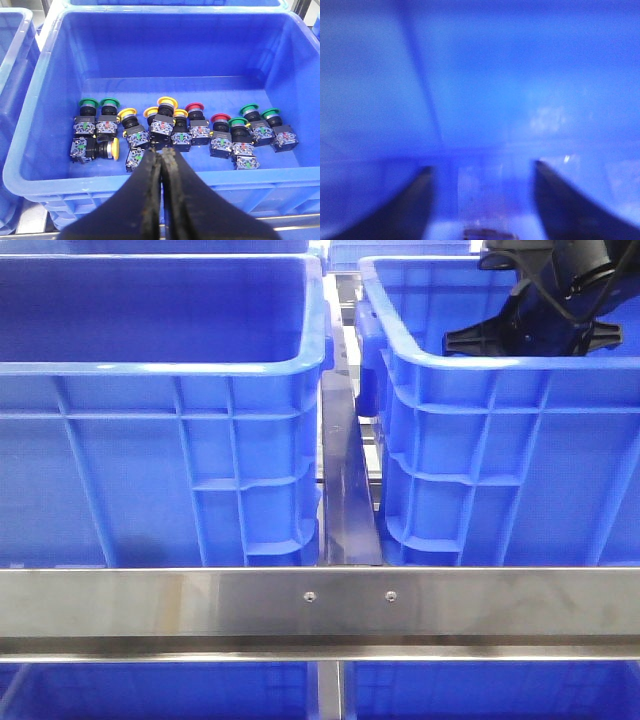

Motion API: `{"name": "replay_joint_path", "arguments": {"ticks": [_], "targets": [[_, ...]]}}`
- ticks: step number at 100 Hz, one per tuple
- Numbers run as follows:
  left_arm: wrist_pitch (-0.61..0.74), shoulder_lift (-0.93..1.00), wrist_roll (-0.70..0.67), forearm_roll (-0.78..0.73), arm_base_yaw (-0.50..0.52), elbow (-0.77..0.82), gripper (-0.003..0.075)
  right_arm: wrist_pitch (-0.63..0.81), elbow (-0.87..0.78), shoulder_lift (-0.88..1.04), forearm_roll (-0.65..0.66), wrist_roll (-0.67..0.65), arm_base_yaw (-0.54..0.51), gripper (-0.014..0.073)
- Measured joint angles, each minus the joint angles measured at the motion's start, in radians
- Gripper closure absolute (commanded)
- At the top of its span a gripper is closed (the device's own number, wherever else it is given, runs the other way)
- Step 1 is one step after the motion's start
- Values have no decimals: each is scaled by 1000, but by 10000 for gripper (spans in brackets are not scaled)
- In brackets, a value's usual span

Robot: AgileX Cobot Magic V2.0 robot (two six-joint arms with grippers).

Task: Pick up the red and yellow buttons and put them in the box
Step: 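Carry the red button into the empty crate and release it with the right gripper, then raise the right gripper and lower the left gripper toward the buttons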

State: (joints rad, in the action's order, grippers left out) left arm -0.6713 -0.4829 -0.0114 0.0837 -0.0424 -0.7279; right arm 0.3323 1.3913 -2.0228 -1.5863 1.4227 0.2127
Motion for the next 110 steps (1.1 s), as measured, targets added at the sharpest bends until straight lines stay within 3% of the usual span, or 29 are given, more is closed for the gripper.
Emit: {"name": "replay_joint_path", "arguments": {"ticks": [48,82,110], "targets": [[0,0,0,0,0,0,739,8,-23,118,-66,32,0,51],[0,0,0,0,0,0,739,17,-248,505,-183,156,0,51],[0,0,0,0,0,0,739,-45,-507,891,-205,169,0,51]]}}
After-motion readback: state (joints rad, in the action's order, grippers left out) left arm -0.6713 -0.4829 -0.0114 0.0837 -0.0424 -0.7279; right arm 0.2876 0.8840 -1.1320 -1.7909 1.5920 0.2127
